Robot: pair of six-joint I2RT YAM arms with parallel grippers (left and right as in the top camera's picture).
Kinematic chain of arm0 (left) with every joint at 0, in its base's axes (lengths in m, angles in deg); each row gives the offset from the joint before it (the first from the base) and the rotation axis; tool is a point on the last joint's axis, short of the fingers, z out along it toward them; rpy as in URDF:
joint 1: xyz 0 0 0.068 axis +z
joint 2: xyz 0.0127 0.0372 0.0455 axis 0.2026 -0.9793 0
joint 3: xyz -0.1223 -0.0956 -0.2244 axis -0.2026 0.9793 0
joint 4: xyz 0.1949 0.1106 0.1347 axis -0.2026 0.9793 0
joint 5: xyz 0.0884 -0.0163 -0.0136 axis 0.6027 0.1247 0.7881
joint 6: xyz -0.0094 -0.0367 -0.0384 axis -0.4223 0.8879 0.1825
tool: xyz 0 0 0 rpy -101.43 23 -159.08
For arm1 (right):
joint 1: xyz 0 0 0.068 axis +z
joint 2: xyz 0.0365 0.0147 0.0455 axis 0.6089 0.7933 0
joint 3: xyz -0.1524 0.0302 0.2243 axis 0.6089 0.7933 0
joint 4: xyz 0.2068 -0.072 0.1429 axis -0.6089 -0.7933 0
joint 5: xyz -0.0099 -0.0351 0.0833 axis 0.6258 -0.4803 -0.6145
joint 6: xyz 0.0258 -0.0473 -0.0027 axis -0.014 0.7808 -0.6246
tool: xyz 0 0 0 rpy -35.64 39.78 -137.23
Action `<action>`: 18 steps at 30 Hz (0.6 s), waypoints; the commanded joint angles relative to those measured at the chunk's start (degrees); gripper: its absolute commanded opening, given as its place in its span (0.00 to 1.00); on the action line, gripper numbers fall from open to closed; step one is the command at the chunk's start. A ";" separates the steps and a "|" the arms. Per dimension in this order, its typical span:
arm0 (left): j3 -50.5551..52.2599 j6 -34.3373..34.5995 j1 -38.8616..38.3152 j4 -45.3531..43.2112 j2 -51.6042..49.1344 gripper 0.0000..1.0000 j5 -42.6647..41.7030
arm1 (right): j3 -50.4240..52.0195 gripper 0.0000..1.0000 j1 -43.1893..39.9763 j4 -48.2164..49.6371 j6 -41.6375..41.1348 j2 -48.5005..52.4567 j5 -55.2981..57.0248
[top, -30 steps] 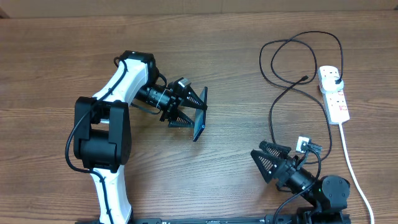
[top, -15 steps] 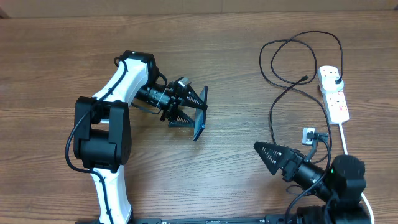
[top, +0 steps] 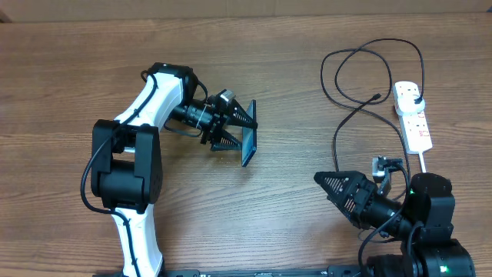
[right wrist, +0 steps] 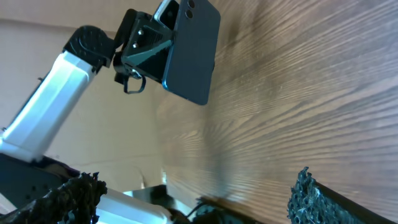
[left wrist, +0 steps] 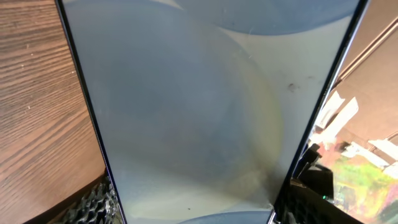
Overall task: Plug charger to phone and switch on socket
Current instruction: 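Move the right gripper forward toward the held phone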
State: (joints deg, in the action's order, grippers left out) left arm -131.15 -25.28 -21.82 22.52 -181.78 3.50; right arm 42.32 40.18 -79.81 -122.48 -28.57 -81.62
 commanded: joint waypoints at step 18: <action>-1.27 5.77 -0.02 -2.69 -0.39 0.44 -2.58 | -1.75 1.00 6.97 7.17 3.82 0.02 15.26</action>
State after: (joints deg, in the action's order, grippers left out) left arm -131.15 -20.43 -21.82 19.92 -181.78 3.54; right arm 42.30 43.81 -74.54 -119.57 -28.57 -67.22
